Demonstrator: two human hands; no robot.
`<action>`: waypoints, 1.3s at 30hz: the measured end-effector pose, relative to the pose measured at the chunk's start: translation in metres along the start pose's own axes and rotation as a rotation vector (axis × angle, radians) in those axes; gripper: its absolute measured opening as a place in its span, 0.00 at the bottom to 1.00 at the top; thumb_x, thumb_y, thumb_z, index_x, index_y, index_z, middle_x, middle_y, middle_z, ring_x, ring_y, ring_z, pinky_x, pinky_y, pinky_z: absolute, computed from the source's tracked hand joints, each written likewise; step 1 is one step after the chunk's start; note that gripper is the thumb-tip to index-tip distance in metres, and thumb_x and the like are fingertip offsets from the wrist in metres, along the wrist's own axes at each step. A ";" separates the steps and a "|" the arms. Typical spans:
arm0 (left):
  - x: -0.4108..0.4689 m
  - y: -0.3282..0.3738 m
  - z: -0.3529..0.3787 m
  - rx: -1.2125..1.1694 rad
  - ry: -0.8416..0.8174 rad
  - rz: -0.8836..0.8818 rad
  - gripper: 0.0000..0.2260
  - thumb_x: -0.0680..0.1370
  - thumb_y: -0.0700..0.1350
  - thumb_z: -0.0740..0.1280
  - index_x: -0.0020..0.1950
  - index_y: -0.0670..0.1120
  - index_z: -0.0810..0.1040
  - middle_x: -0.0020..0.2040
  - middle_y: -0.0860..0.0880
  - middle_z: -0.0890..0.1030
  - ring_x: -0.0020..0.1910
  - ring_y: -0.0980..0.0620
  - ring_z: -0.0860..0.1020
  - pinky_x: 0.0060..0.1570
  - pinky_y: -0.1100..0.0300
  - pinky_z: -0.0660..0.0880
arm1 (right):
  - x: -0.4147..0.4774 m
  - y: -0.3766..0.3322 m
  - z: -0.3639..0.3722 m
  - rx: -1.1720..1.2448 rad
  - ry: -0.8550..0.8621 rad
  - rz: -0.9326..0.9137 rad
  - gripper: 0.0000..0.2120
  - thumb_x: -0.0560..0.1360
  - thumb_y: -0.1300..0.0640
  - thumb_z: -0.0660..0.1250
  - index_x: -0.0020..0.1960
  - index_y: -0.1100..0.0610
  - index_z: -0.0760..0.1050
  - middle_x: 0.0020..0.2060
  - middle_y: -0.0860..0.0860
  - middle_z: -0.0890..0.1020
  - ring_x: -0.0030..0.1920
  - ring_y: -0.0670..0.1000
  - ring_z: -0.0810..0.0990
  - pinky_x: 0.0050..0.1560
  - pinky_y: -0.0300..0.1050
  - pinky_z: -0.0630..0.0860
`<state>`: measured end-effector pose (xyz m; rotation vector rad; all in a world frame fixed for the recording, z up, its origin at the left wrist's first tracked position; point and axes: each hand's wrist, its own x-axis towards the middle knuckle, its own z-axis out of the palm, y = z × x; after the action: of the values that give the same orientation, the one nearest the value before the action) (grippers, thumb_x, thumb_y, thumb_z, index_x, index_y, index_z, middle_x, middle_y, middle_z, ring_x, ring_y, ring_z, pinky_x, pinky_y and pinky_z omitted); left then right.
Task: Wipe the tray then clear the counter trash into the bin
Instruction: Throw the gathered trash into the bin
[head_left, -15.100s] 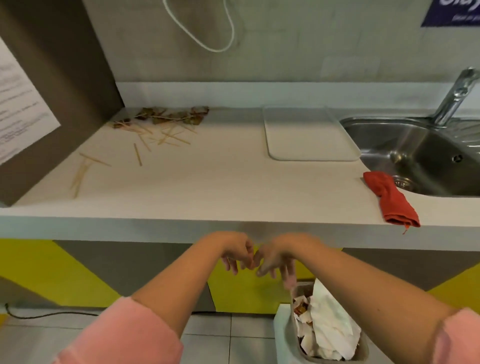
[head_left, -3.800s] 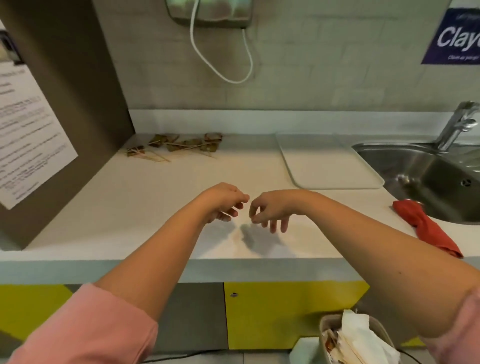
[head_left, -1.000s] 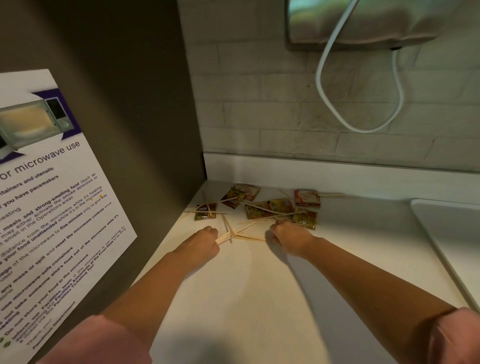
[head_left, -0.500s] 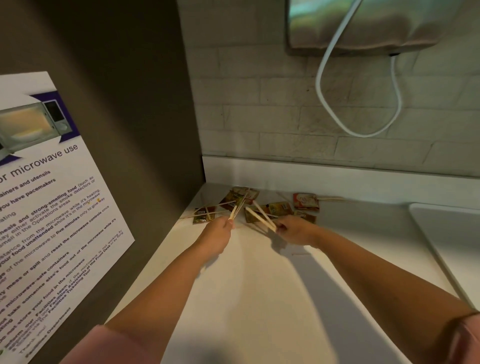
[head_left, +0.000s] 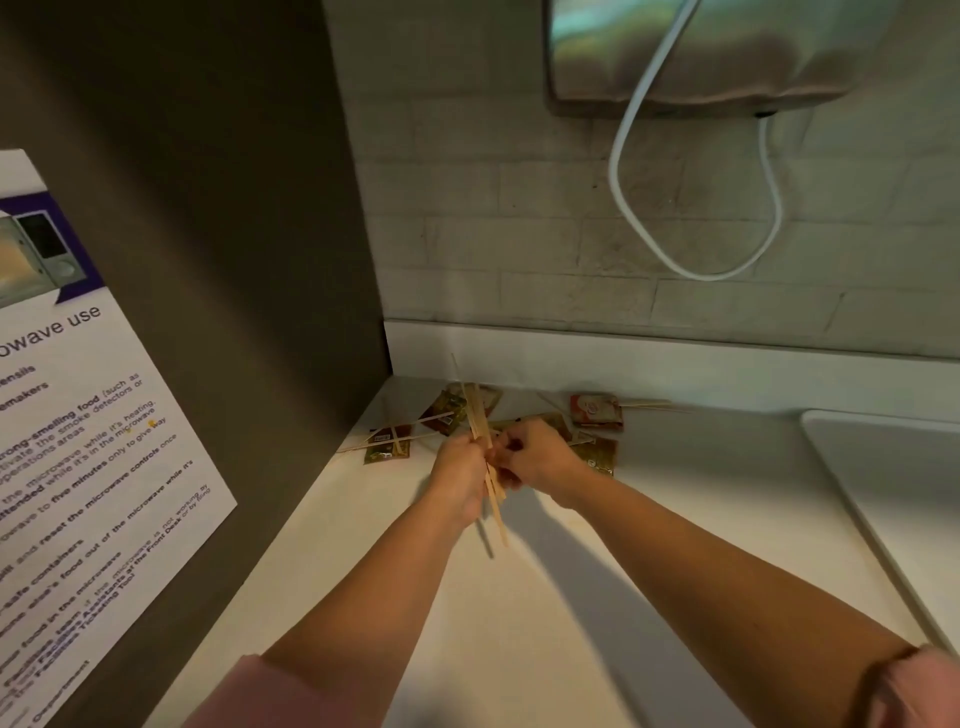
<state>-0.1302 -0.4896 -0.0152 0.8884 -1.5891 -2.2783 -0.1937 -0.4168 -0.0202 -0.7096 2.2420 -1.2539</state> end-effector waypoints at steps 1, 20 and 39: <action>0.002 -0.002 0.000 -0.004 0.011 -0.005 0.13 0.82 0.35 0.51 0.42 0.42 0.72 0.37 0.42 0.75 0.31 0.46 0.73 0.31 0.55 0.73 | 0.002 0.001 0.002 -0.051 0.028 -0.004 0.11 0.78 0.62 0.63 0.37 0.60 0.73 0.28 0.52 0.75 0.24 0.42 0.74 0.23 0.30 0.69; 0.027 -0.004 -0.008 0.092 0.067 -0.086 0.11 0.83 0.41 0.53 0.42 0.43 0.69 0.30 0.50 0.63 0.23 0.57 0.58 0.17 0.67 0.55 | 0.038 0.075 -0.072 -0.660 0.157 0.334 0.26 0.71 0.54 0.69 0.67 0.56 0.67 0.65 0.55 0.71 0.65 0.59 0.67 0.64 0.50 0.67; 0.035 -0.003 -0.005 0.081 -0.040 -0.072 0.15 0.75 0.59 0.65 0.47 0.46 0.73 0.36 0.51 0.71 0.24 0.58 0.60 0.22 0.65 0.57 | 0.012 -0.014 -0.063 0.045 0.106 -0.065 0.07 0.78 0.59 0.63 0.43 0.60 0.76 0.29 0.52 0.74 0.30 0.49 0.72 0.31 0.40 0.68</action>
<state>-0.1540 -0.5101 -0.0314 0.9401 -1.7036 -2.3082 -0.2393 -0.3911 0.0202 -0.7202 2.2834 -1.3991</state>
